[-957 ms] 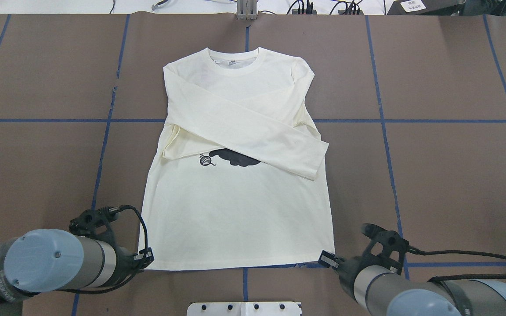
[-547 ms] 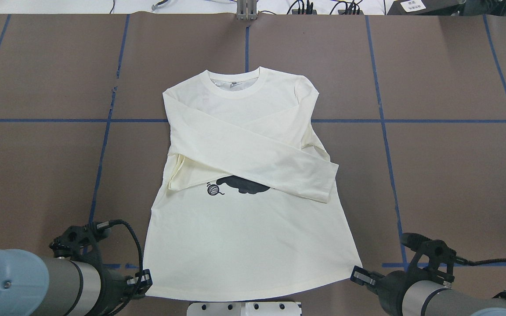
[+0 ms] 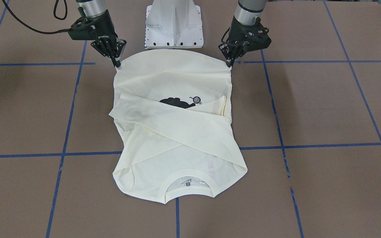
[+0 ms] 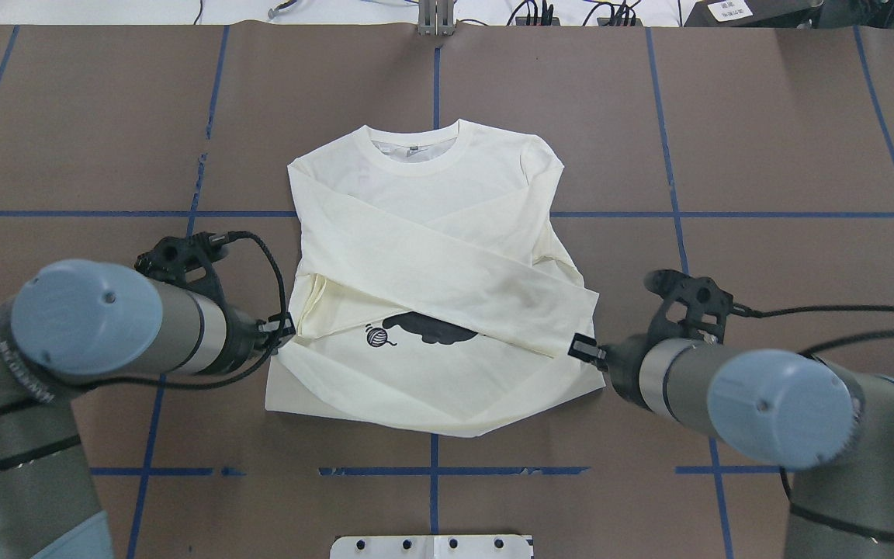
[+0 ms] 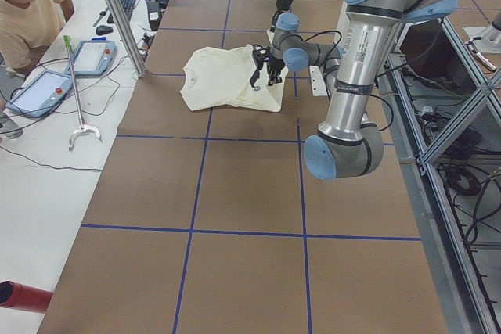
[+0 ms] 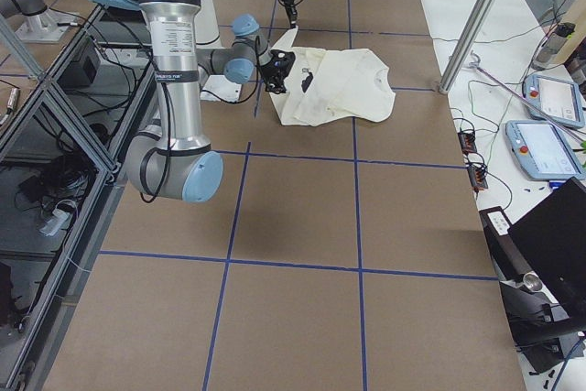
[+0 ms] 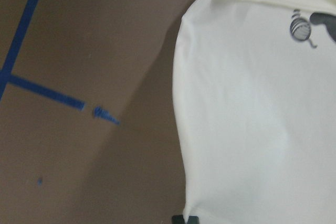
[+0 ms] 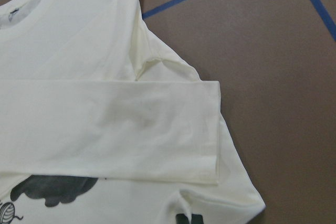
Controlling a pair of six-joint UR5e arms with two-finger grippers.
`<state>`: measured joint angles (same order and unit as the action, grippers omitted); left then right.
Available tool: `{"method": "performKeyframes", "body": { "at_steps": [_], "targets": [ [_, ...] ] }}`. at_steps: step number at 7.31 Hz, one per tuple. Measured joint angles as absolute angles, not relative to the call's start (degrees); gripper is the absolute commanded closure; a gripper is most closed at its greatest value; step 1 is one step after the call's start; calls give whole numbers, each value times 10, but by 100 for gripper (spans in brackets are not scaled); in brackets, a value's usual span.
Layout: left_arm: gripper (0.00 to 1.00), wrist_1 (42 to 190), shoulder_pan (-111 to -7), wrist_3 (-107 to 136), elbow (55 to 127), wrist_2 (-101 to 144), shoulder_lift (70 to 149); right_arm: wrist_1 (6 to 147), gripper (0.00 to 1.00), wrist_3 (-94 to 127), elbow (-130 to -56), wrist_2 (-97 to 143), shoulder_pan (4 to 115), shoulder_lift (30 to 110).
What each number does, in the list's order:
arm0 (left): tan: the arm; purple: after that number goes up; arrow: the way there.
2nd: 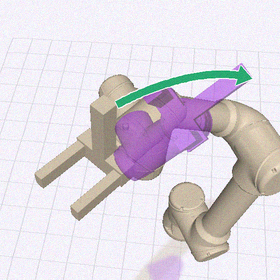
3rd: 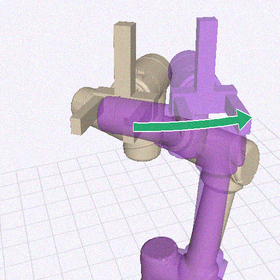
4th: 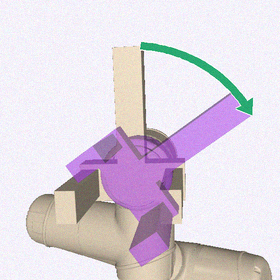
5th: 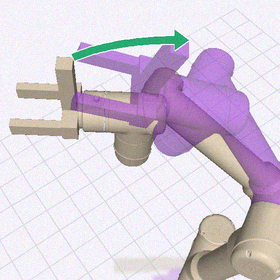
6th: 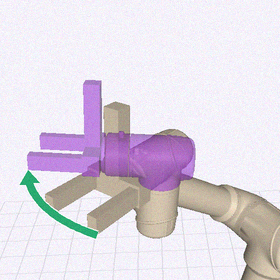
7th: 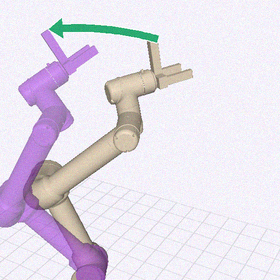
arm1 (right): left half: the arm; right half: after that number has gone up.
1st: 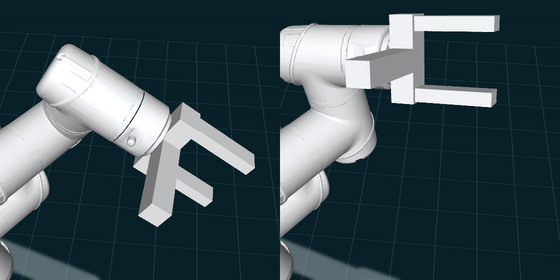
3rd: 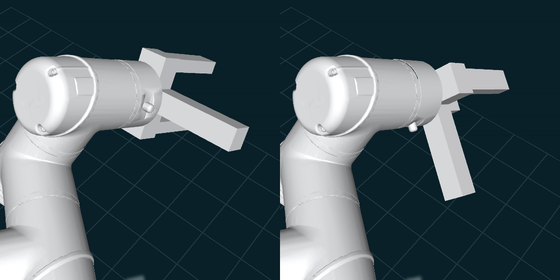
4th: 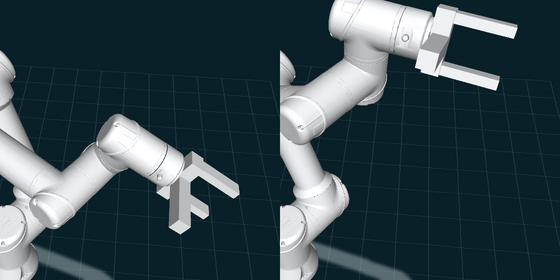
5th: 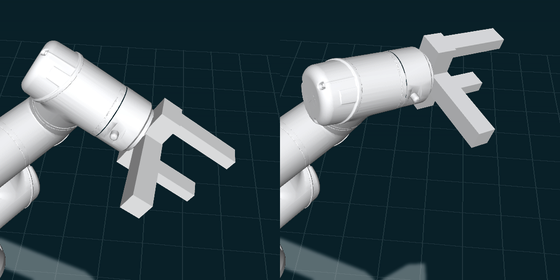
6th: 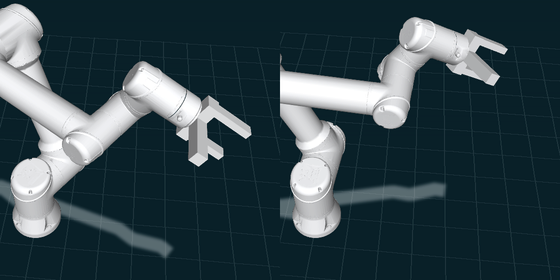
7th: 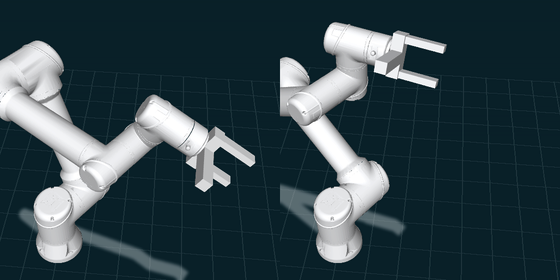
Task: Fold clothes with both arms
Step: 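Grasp the hem corners with both grippers and fold the hem up toward the collar, then release the hem and raise both grippers away from the shirt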
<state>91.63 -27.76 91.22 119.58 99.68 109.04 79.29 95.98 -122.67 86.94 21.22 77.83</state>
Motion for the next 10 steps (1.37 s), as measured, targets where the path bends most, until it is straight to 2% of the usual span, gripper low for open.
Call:
{"method": "performKeyframes", "body": {
  "at_steps": [5, 7, 10],
  "targets": [
    [100, 1067, -397, 833, 955, 995, 1166, 784, 100, 796, -935, 942, 385, 595],
    [100, 1110, -417, 831, 878, 993, 1212, 779, 100, 763, -865, 947, 409, 564],
    [100, 1167, -427, 832, 808, 979, 1239, 713, 100, 754, -795, 945, 419, 543]
  ]
}}
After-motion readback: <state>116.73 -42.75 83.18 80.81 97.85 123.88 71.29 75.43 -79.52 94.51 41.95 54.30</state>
